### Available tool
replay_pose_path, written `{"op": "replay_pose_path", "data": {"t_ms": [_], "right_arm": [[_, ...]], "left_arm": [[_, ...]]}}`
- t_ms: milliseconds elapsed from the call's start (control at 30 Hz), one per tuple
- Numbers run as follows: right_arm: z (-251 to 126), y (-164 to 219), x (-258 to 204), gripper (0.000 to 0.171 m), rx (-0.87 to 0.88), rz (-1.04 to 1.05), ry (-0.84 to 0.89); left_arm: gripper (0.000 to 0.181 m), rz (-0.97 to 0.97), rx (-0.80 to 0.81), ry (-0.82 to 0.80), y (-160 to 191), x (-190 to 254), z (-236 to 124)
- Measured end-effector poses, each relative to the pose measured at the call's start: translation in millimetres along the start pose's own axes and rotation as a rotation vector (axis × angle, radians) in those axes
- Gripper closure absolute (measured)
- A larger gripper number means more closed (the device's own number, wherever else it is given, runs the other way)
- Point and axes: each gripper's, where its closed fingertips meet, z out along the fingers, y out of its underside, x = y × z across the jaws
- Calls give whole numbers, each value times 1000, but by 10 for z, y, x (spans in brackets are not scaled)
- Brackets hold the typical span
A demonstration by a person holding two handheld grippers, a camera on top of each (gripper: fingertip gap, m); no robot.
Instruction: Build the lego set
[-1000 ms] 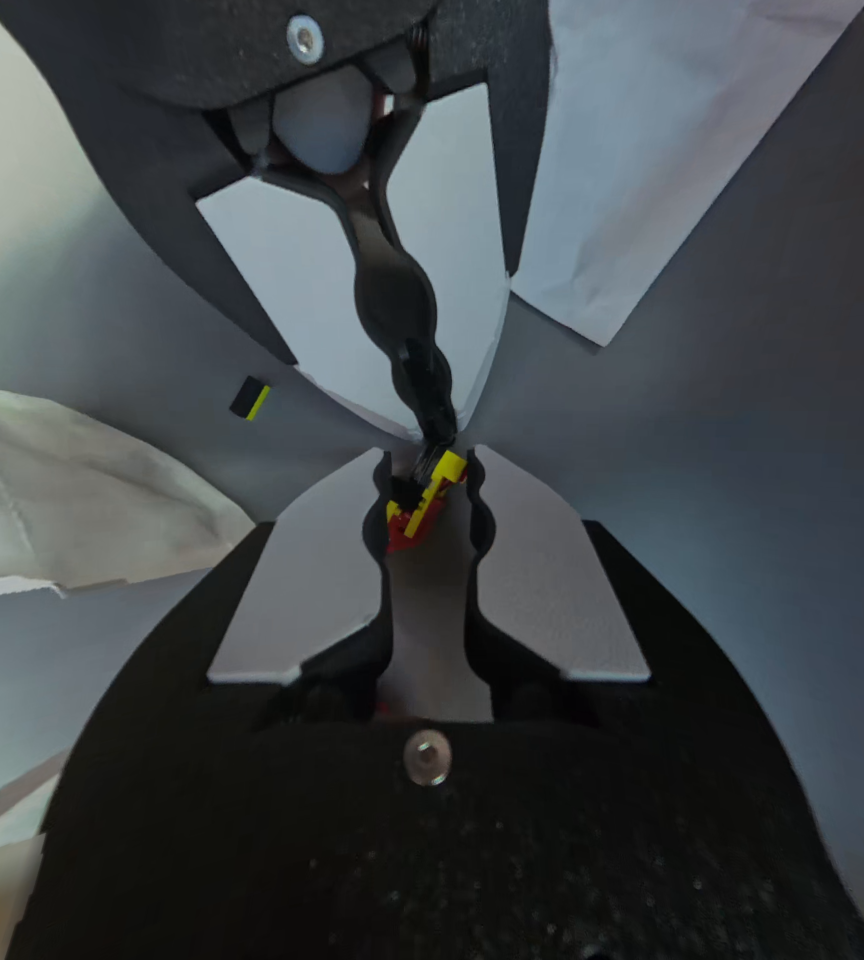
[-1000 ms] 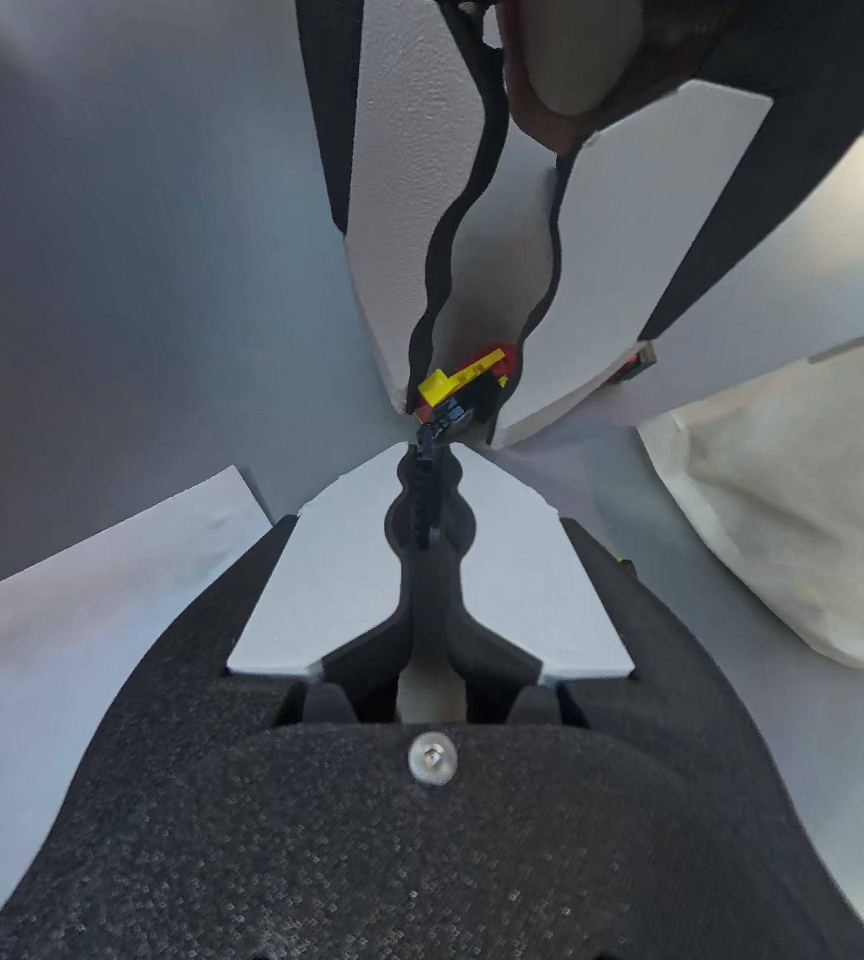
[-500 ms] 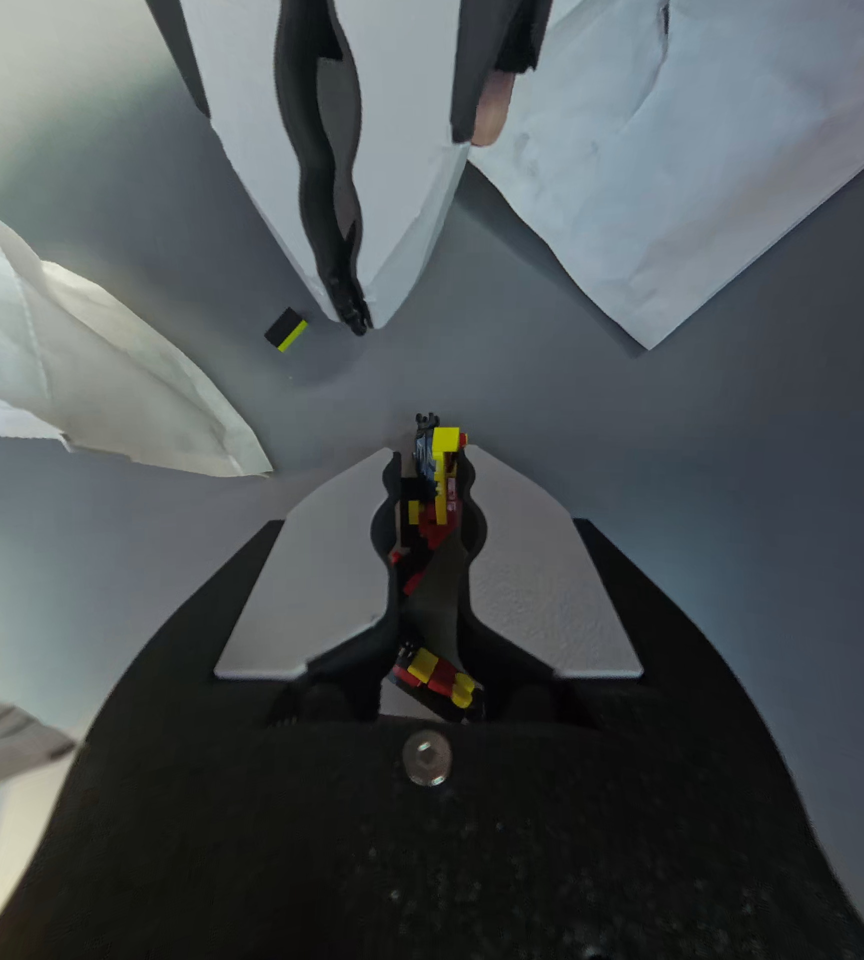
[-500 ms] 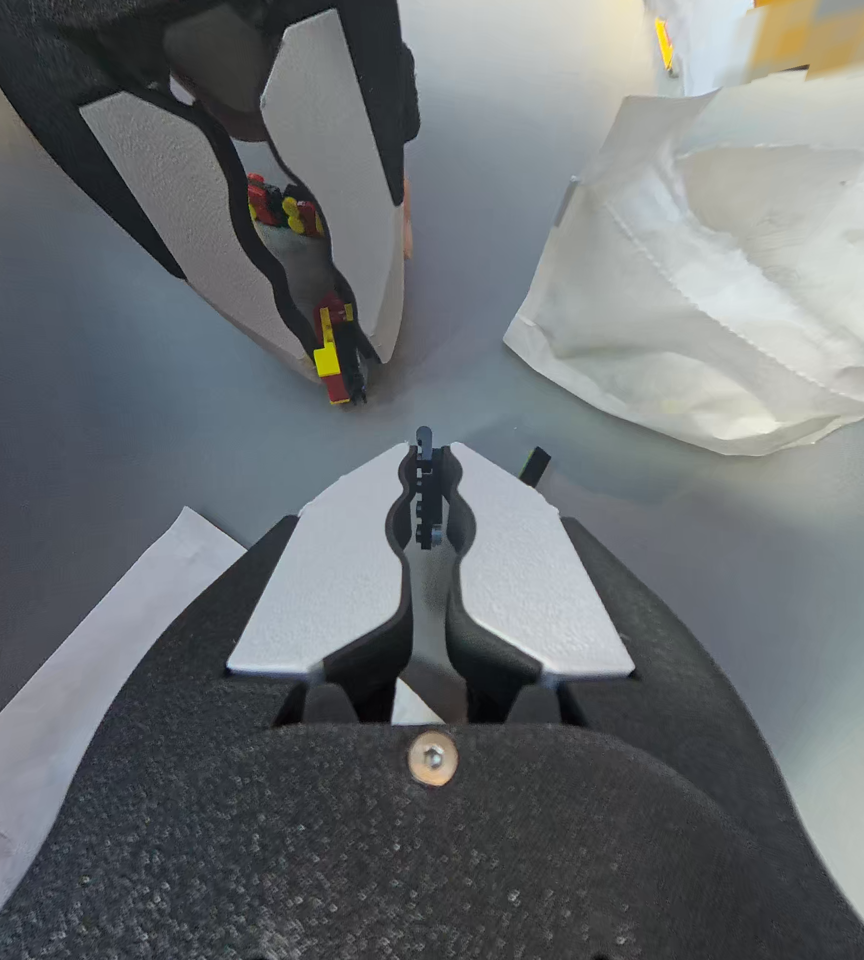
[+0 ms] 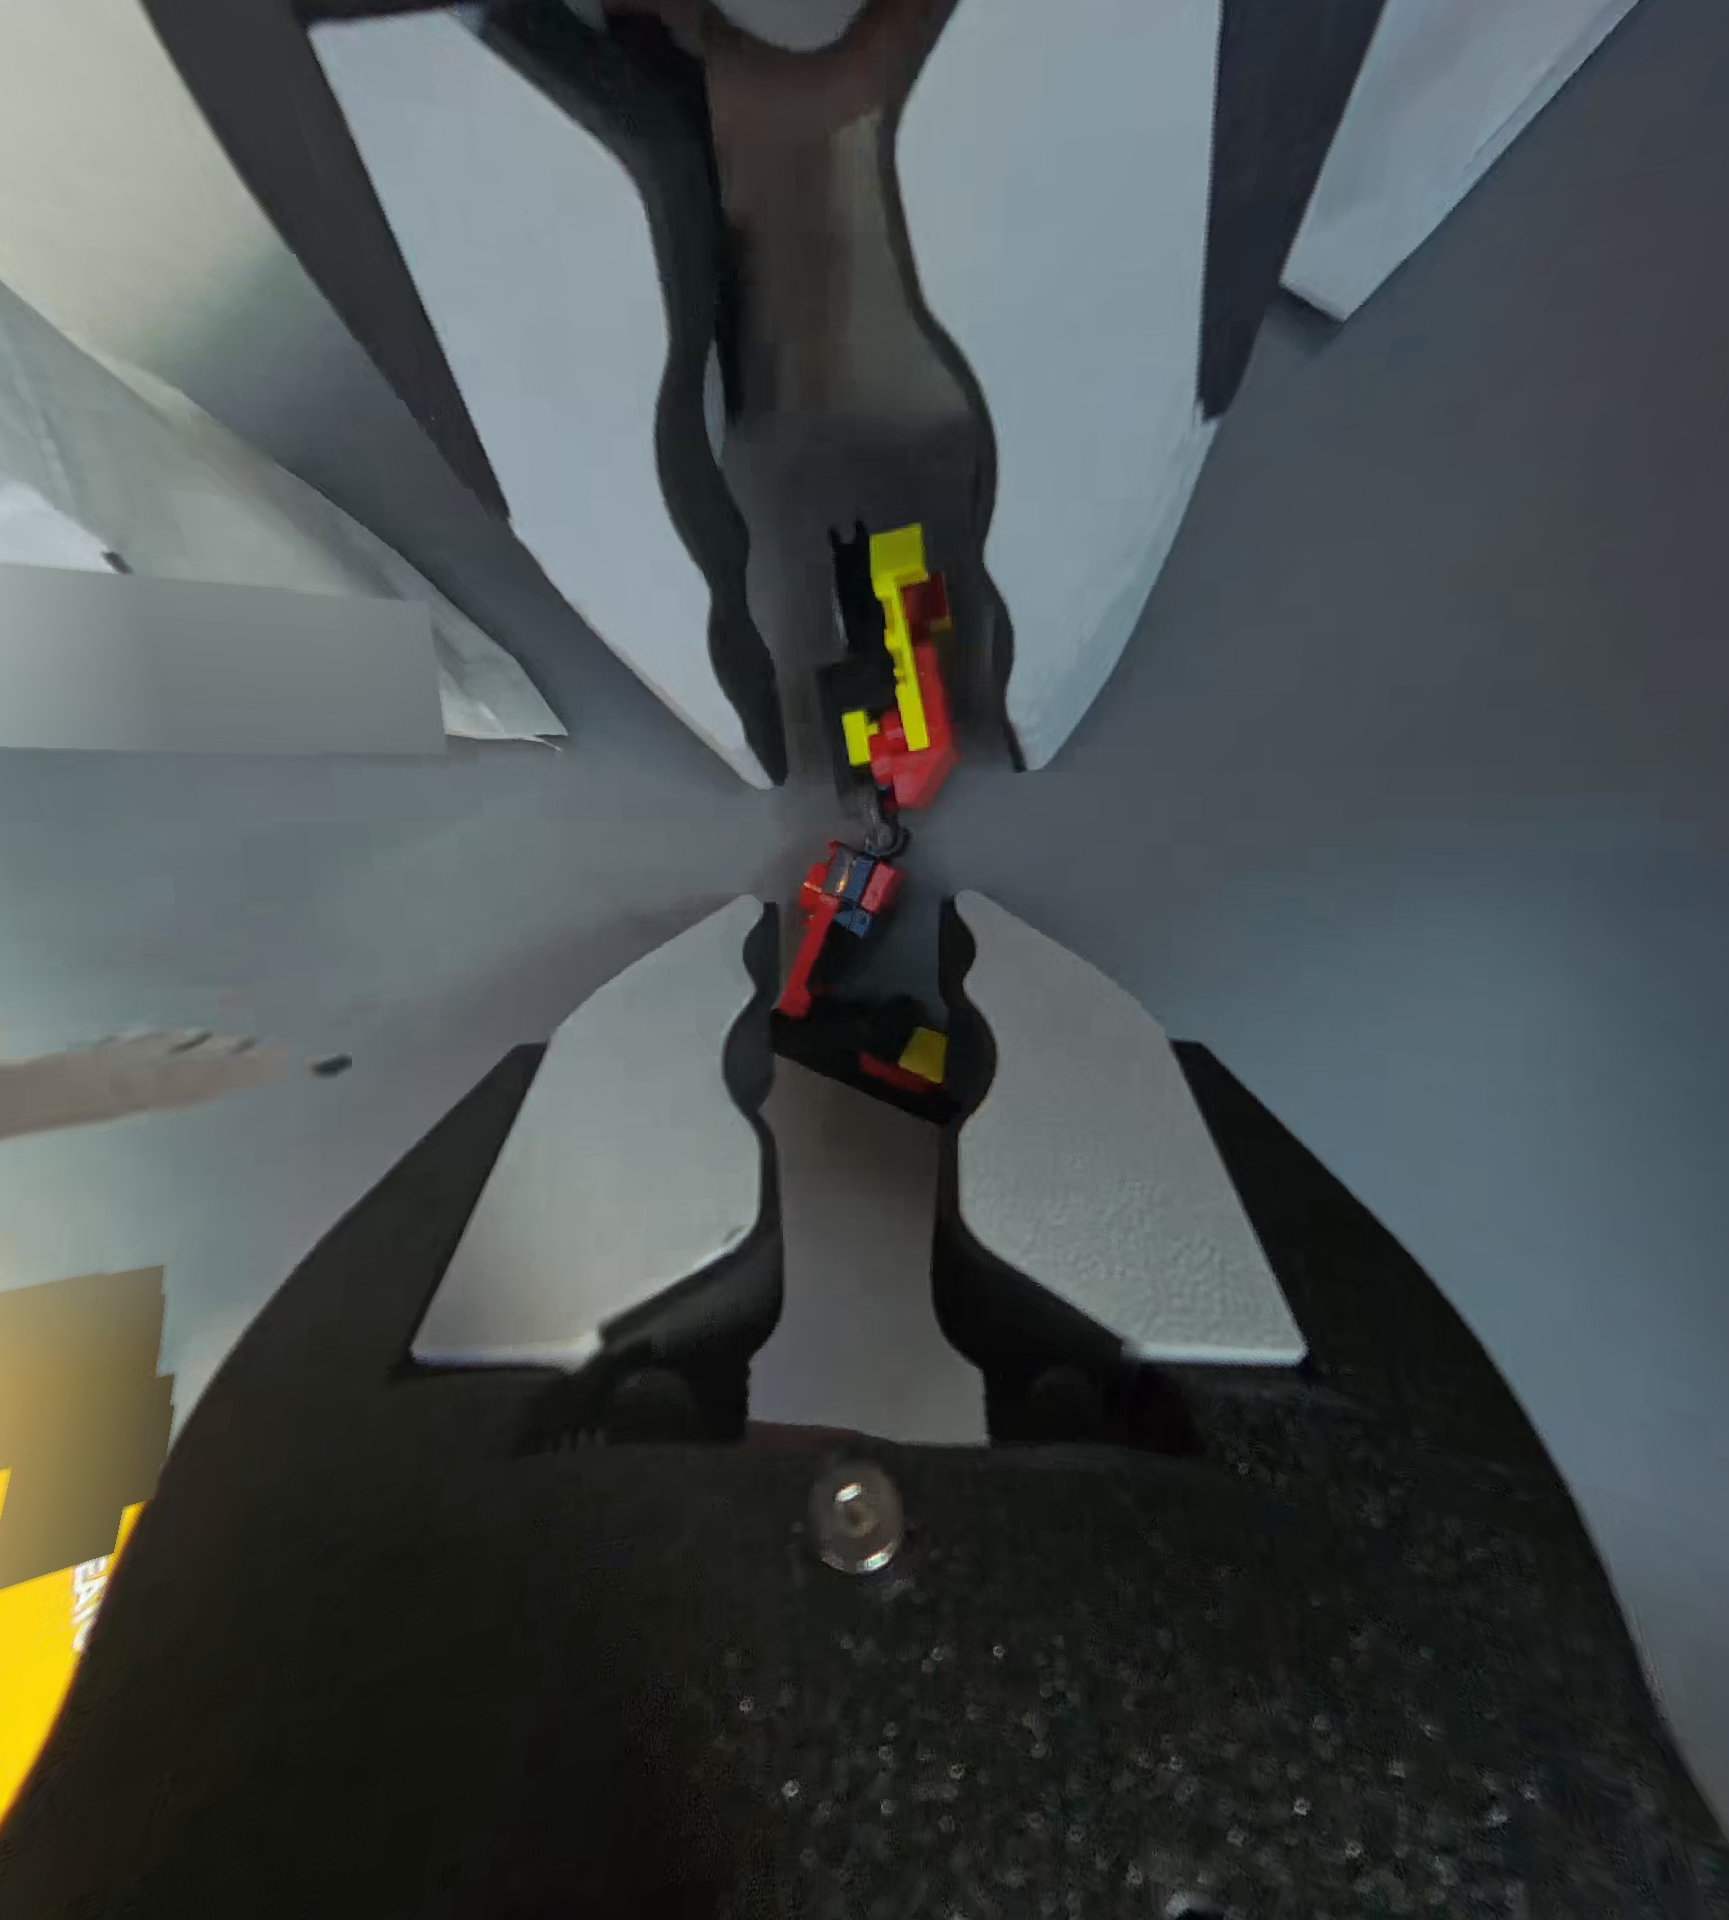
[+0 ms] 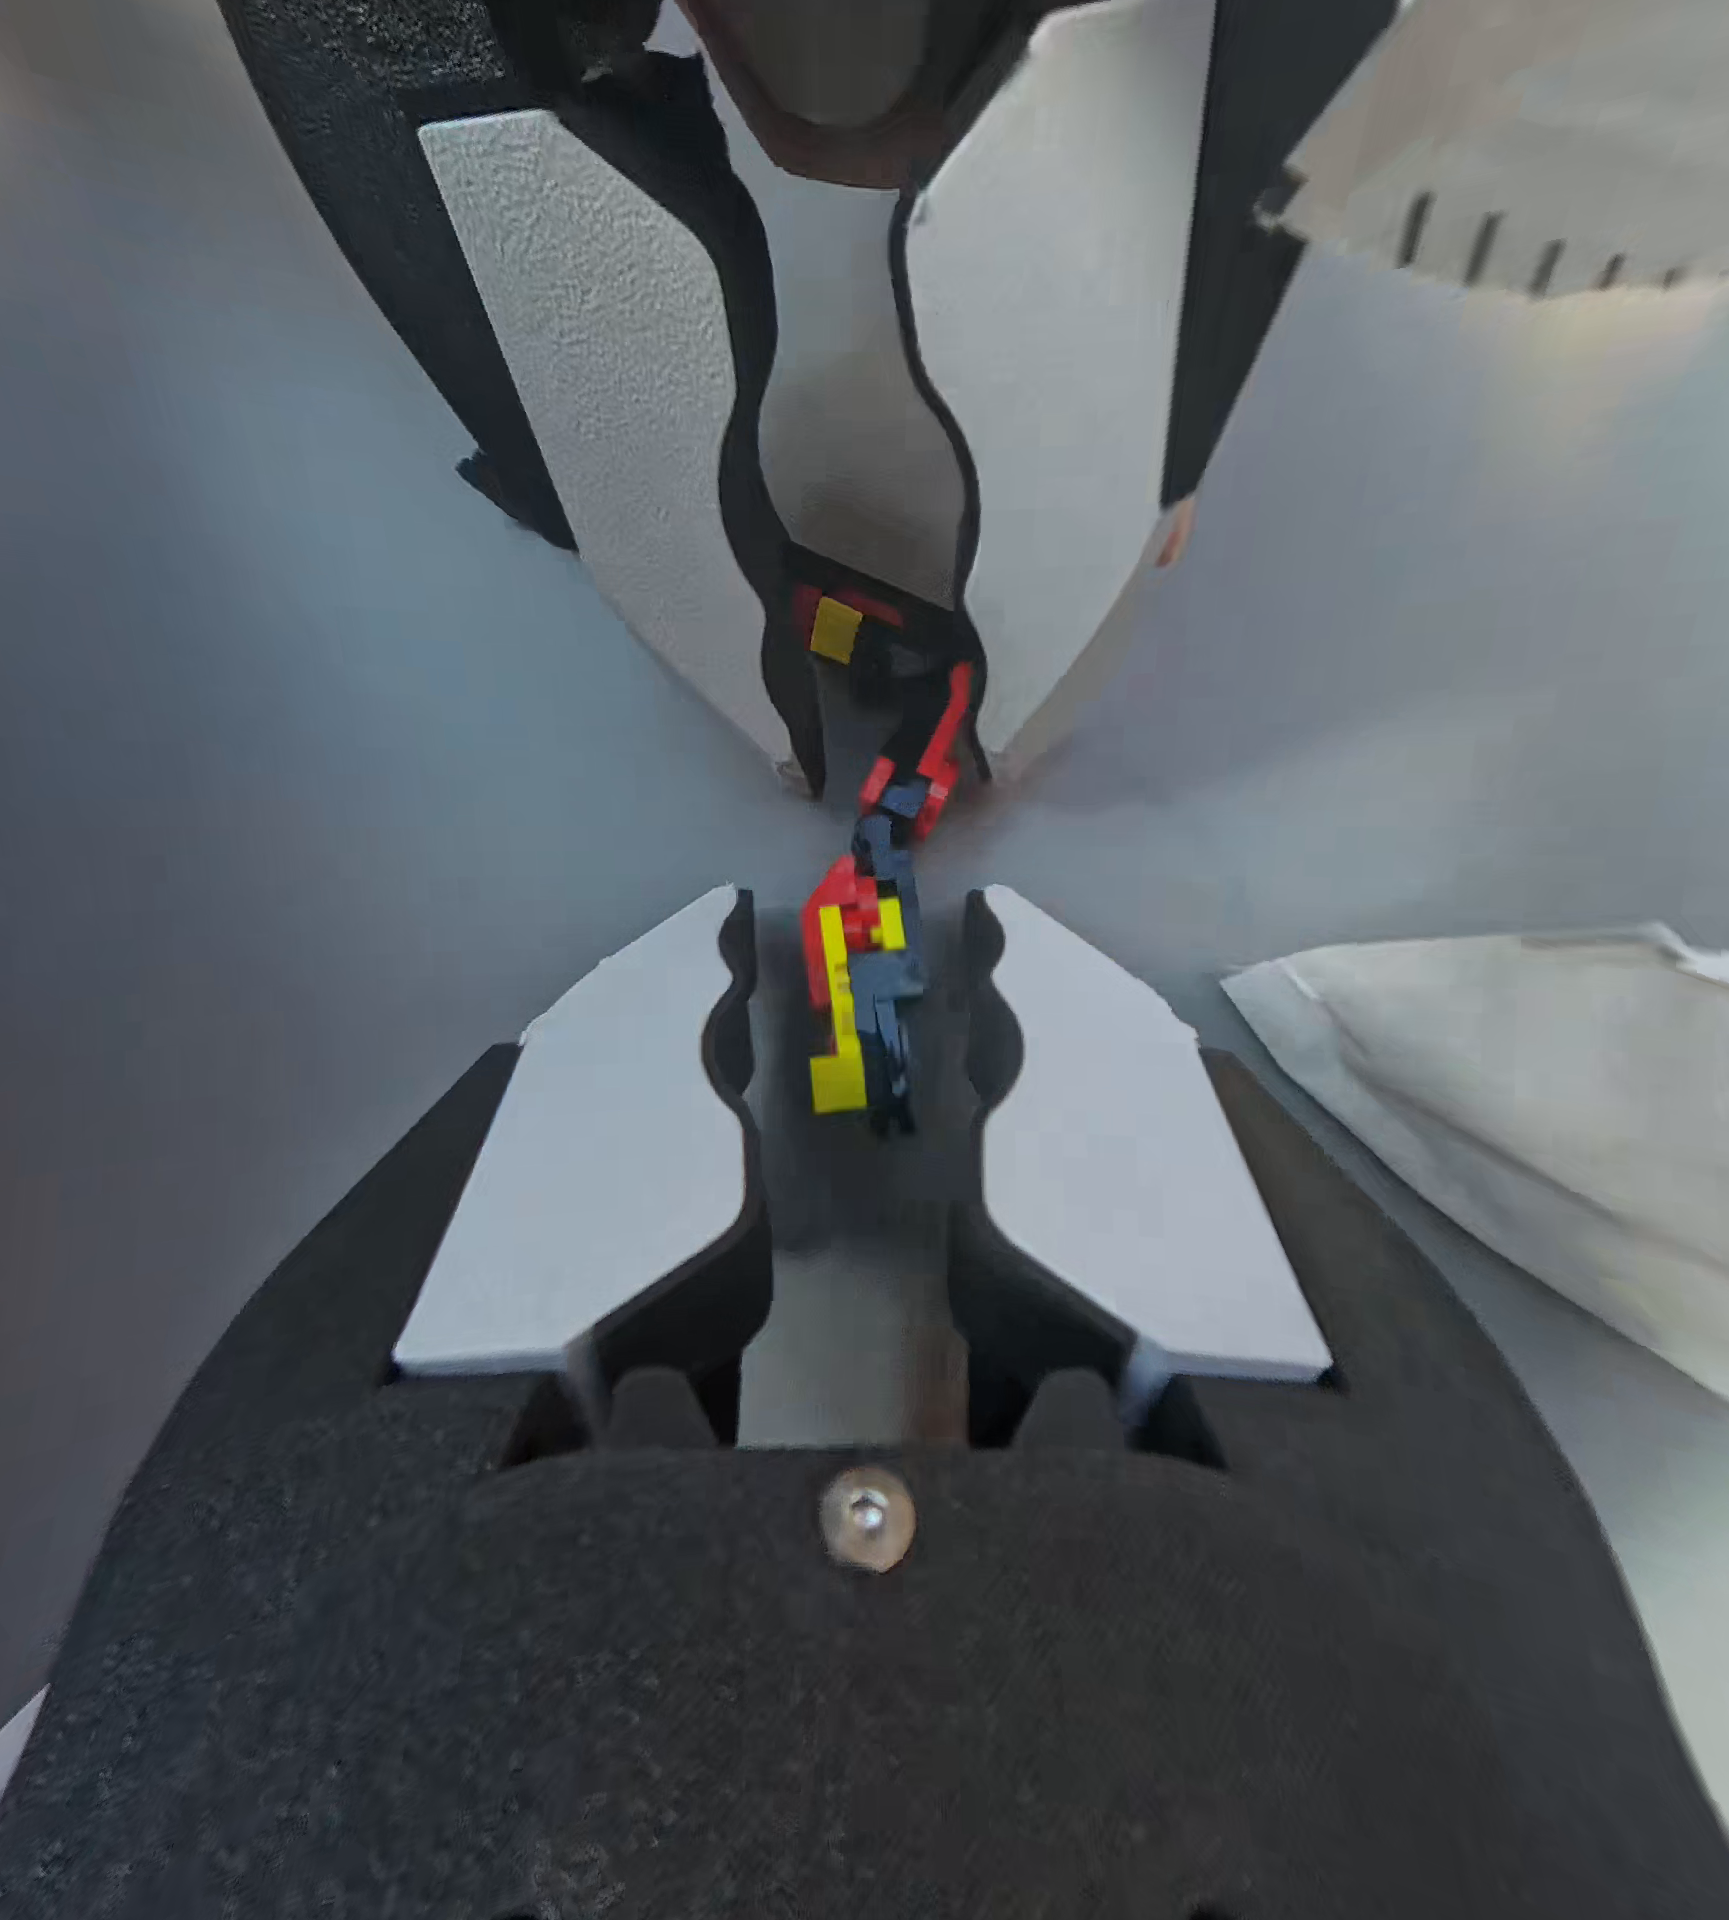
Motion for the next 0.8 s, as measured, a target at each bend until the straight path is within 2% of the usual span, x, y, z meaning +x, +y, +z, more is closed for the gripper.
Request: {"op": "replay_pose_path", "data": {"t_ms": [33, 100, 400, 433, 533, 800], "right_arm": [[48, 8, -14, 149, -17, -2, -16], [61, -3, -30, 150, -14, 3, -30], [-30, 46, -66, 150, 96, -164, 205], [-44, 51, -86, 150, 121, -130, 185], [-106, 54, -146, 150, 204, 152, -12], [-179, 26, -140, 151, 242, 441, -208]], "left_arm": [[154, -1, 4, 24, -13, 7, 13], [166, -21, 5, 33, -6, -17, 7], [167, -121, 98, 52, -108, 67, 42], [168, -114, 108, 53, -125, 87, 50], [168, -105, 131, 45, -175, 131, 61], [167, -104, 149, 6, -210, 130, 54]]}}
